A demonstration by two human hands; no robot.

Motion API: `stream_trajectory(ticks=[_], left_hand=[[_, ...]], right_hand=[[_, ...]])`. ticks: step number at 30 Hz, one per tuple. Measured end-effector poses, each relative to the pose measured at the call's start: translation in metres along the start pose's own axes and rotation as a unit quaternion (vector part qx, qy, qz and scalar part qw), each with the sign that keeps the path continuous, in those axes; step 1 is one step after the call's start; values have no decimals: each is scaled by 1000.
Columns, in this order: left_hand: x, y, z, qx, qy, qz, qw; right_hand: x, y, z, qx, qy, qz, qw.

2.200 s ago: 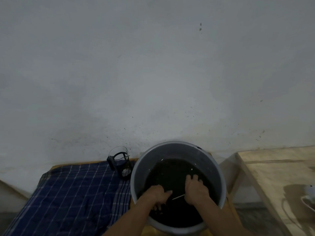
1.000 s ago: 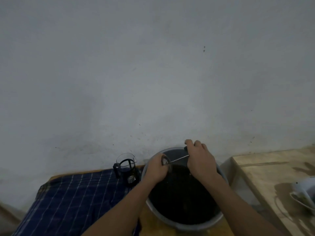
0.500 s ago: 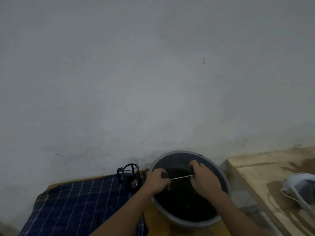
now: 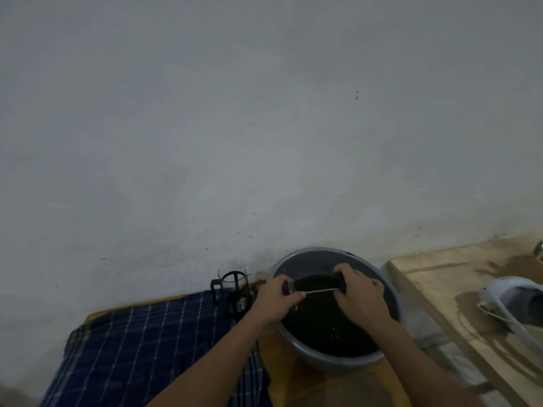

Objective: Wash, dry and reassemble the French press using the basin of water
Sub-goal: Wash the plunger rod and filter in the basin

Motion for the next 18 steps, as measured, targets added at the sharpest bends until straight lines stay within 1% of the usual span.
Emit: stream_trajectory(ticks=[4, 8, 10, 13, 15, 16, 18], left_hand=[[0, 4, 7, -15, 5, 14, 1000], [-2, 8, 9, -4, 9, 19, 1000], [-4, 11, 11, -2, 11, 28, 1000], [-3, 21, 13, -9, 0, 32, 999], [-9, 33, 15, 6, -4, 28, 1000], [-16, 38, 17, 18, 5, 50, 999], [-42, 54, 28, 52, 55, 131, 989]], right_hand=[[5, -16, 5, -67, -62, -21, 996], [8, -27, 14, -72, -100, -71, 990], [6, -30, 18, -62, -104, -92, 988], [-3, -22, 18, -21, -94, -104, 990], [-18, -24, 19, -20, -84, -125, 988], [-27, -27, 21, -22, -75, -148, 986], [-57, -39, 28, -38, -57, -192, 979]])
Point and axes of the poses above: each hand's wrist, its own z-axis away from the middle knuckle, its own y-axis out of the back of the hand, x = y × z, the point moved 10 cm from there along -z, towards the middle knuckle, and after that the axes turned 1 degree about x, right-handed, at the moved point
